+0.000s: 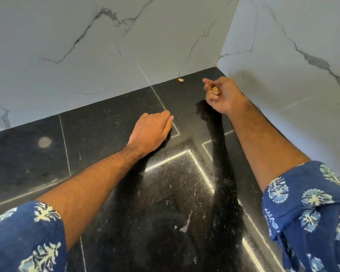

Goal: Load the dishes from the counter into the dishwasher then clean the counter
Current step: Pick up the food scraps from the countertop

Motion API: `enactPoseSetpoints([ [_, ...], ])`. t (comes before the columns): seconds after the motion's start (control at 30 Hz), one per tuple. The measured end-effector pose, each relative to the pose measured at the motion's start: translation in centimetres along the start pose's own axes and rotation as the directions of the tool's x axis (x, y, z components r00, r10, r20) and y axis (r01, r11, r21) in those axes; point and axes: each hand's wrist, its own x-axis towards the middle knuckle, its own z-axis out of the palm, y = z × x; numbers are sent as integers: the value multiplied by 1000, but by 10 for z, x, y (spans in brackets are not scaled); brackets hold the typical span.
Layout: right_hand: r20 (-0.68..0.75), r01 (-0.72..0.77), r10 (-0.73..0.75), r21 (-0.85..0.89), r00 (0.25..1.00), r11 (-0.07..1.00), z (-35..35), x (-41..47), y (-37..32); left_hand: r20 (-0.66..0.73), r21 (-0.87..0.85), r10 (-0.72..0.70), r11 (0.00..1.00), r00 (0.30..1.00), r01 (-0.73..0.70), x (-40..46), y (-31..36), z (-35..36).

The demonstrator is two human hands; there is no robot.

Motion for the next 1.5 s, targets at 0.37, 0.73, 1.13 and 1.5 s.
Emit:
enactPoseSetpoints([
  [0.37, 381, 291, -585, -924, 716, -246, 54, 45, 14, -22, -36, -4, 999, 1000, 3, 2, -3, 2],
  [0.73, 478, 240, -592, -867, 649, -437, 51, 62, 31, -33, -30, -11, 1000, 999, 10, 2, -4, 4],
  [1.13, 80, 364, -356, -127, 931, 923, 29, -9, 35, -32, -7, 46, 999, 998, -47, 1, -4, 3],
  [1.5, 176, -148, 105, 256, 979, 955, 15, -251, 178, 1, -621, -182, 771, 983, 143, -144, 50, -36],
])
